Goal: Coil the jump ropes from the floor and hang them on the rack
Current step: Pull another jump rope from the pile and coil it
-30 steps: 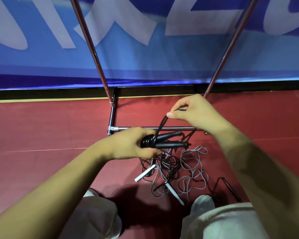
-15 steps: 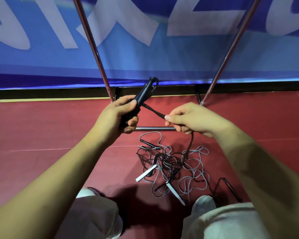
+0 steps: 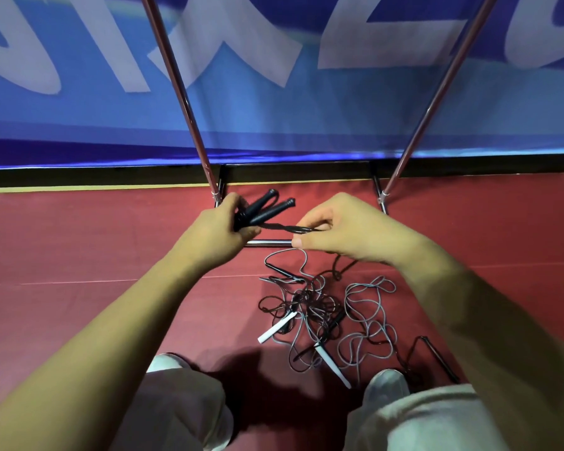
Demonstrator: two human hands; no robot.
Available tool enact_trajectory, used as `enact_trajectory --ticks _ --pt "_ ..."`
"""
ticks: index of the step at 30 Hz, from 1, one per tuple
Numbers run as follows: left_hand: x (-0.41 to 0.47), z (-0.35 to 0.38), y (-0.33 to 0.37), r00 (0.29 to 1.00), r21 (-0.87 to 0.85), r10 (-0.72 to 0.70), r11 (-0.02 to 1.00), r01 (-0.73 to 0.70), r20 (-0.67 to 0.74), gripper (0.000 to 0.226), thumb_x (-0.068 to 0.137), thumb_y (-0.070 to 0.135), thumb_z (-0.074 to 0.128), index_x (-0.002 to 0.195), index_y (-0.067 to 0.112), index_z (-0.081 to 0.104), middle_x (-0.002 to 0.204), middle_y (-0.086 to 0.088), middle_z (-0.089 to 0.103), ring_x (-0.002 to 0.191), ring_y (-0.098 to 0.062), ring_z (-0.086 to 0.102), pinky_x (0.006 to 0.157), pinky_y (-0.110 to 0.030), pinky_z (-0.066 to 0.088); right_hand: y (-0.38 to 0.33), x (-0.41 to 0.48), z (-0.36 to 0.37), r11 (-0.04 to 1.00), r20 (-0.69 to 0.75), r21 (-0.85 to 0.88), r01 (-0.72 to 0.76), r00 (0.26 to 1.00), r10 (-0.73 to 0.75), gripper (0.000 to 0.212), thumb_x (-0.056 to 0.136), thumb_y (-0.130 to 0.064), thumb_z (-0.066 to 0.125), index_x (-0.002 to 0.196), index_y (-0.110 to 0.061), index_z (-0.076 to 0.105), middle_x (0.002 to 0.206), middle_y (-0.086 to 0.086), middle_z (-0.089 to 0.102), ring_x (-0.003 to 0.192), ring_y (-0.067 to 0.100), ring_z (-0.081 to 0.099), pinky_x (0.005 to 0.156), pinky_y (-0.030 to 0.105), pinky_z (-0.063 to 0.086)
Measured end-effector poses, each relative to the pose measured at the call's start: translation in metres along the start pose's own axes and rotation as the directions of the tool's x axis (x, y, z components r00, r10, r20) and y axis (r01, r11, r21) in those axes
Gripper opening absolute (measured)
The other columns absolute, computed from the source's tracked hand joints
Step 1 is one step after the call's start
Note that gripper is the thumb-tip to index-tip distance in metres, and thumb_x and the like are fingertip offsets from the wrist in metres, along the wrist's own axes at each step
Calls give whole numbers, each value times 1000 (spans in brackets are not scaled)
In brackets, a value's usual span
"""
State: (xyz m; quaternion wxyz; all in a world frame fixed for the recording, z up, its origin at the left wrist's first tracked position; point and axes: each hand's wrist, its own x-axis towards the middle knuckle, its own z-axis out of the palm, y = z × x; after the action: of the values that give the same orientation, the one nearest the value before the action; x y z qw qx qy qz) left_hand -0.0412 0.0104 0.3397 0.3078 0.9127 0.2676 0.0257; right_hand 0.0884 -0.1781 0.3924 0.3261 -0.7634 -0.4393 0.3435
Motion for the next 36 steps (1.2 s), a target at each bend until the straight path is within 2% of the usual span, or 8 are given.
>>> enact_trajectory --ticks 6,12,18,22,25,27,31,36 --pt "-13 27 12 954 92 113 985 -144 278 27 80 33 68 103 23 56 86 0 67 87 -29 64 74 -37 52 2 2 2 998 -67 -28 57 996 -58 12 86 -21 72 76 -17 76 49 -10 51 50 3 38 49 20 29" --pt "-18 30 18 894 127 178 960 -250 412 73 62 88 51 103 28 64 79 6 67 74 -15 62 74 -33 54 15 5 -4 990 -154 -120 78 983 -97 14 86 -27 72 77 -17 76 68 7 68 61 12 51 63 32 44" --pt "-18 33 20 823 81 343 903 -421 453 64 76 73 42 116 24 56 95 4 68 86 -18 63 77 -38 52 41 5 -19 998 -172 -60 -18 985 7 11 78 -31 80 76 -21 77 66 -2 69 60 2 51 63 26 43" --pt "-25 30 27 770 -310 363 924 -224 525 43 90 46 61 124 19 57 90 15 66 79 -8 62 73 -26 51 51 7 -14 996 -87 -20 -83 993 81 16 81 -30 78 77 -16 72 57 -3 61 51 6 49 55 22 41" --pt "-26 21 34 827 -686 325 721 96 458 31 91 28 58 113 6 51 62 5 47 49 -10 37 44 -19 28 48 11 -13 996 -116 3 -84 990 83 17 90 -6 63 79 -16 70 62 4 57 54 15 50 52 30 46" --pt "-21 13 37 884 -812 307 570 126 353 38 89 25 55 121 7 47 65 -4 45 48 -13 35 42 -18 22 42 13 -12 994 -105 87 -73 991 82 26 95 -2 55 81 -18 70 63 6 54 55 16 51 51 32 52" --pt "-13 2 37 951 -924 240 370 96 195 46 90 24 54 135 20 53 81 -3 52 55 -15 41 44 -18 22 31 11 -4 982 3 183 -47 999 48 25 102 -18 48 91 -11 70 60 1 54 52 17 50 53 31 44" --pt "-5 -8 30 981 -927 90 352 132 173 30 89 30 52 114 12 52 70 -3 42 46 -10 39 45 -24 15 30 12 -2 986 -34 160 -38 998 44 11 98 -23 56 95 -13 61 57 1 55 55 17 56 58 28 44"
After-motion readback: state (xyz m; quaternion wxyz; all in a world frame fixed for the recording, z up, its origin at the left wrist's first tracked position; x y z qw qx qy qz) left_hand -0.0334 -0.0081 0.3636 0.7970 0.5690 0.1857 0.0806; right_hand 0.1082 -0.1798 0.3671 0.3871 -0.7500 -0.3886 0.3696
